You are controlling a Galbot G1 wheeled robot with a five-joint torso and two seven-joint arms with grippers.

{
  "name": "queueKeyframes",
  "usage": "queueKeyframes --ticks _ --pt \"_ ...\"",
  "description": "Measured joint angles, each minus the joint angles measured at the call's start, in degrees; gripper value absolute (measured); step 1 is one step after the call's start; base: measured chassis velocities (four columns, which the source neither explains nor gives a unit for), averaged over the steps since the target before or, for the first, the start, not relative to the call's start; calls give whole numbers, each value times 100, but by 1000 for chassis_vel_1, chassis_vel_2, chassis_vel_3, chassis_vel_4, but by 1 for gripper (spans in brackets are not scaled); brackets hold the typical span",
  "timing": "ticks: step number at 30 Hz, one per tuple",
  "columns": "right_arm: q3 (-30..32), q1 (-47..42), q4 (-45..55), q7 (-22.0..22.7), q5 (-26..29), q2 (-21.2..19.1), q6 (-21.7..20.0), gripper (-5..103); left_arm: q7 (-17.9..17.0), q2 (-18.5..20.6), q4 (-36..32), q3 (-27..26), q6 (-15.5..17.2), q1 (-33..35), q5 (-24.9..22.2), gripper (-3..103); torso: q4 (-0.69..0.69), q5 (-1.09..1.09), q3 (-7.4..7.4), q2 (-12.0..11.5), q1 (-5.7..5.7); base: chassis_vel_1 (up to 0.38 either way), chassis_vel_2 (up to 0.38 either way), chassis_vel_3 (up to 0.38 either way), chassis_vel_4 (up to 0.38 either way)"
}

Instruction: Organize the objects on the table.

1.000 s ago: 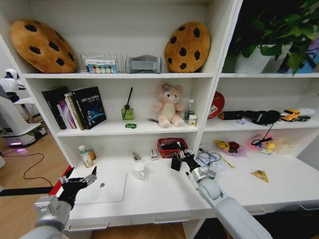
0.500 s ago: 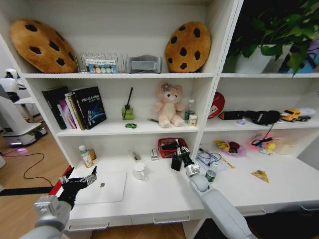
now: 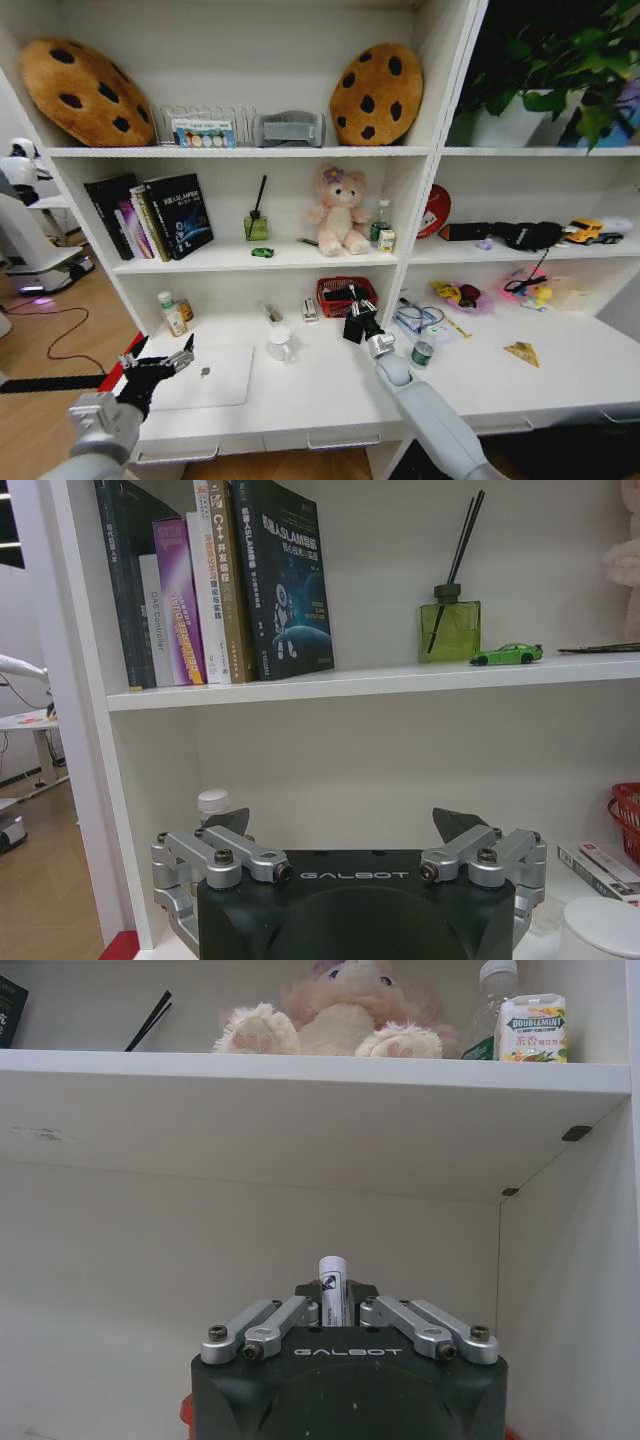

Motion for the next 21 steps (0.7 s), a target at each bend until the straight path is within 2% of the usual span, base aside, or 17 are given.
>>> queueKeyframes --ticks 2,3,5,6,8,9,13,15,17,18,21 --pt "0 -69 45 -5 6 -27 0 21 0 0 0 0 0 0 0 100 0 0 0 0 0 0 0 0 0" --pt "0 -69 45 -5 6 -27 0 21 0 0 0 0 0 0 0 100 0 0 0 0 0 0 0 0 0" --pt "16 -193 146 -15 15 -81 -52 32 0 0 0 0 0 0 0 100 -2 0 0 0 0 0 0 0 0" --pt "16 -193 146 -15 15 -81 -52 32 0 0 0 0 0 0 0 100 -2 0 0 0 0 0 0 0 0" --pt "44 -263 227 -13 30 -110 -112 42 0 0 0 0 0 0 0 100 -2 0 0 0 0 0 0 0 0" --pt "44 -263 227 -13 30 -110 -112 42 0 0 0 0 0 0 0 100 -2 0 0 0 0 0 0 0 0" --pt "89 -422 547 -1 117 -249 -245 65 0 0 0 0 0 0 0 100 0 0 0 0 0 0 0 0 0" --pt "97 -454 607 1 133 -278 -276 65 0 0 0 0 0 0 0 100 -1 0 0 0 0 0 0 0 0" --pt "119 -528 737 3 154 -339 -324 76 0 0 0 0 0 0 0 100 -1 0 0 0 0 0 0 0 0" --pt "119 -528 737 3 154 -339 -324 76 0 0 0 0 0 0 0 100 -1 0 0 0 0 0 0 0 0" --pt "171 -694 1024 10 264 -452 -491 92 0 0 0 0 0 0 0 100 0 3 0 0 0 0 0 0 0"
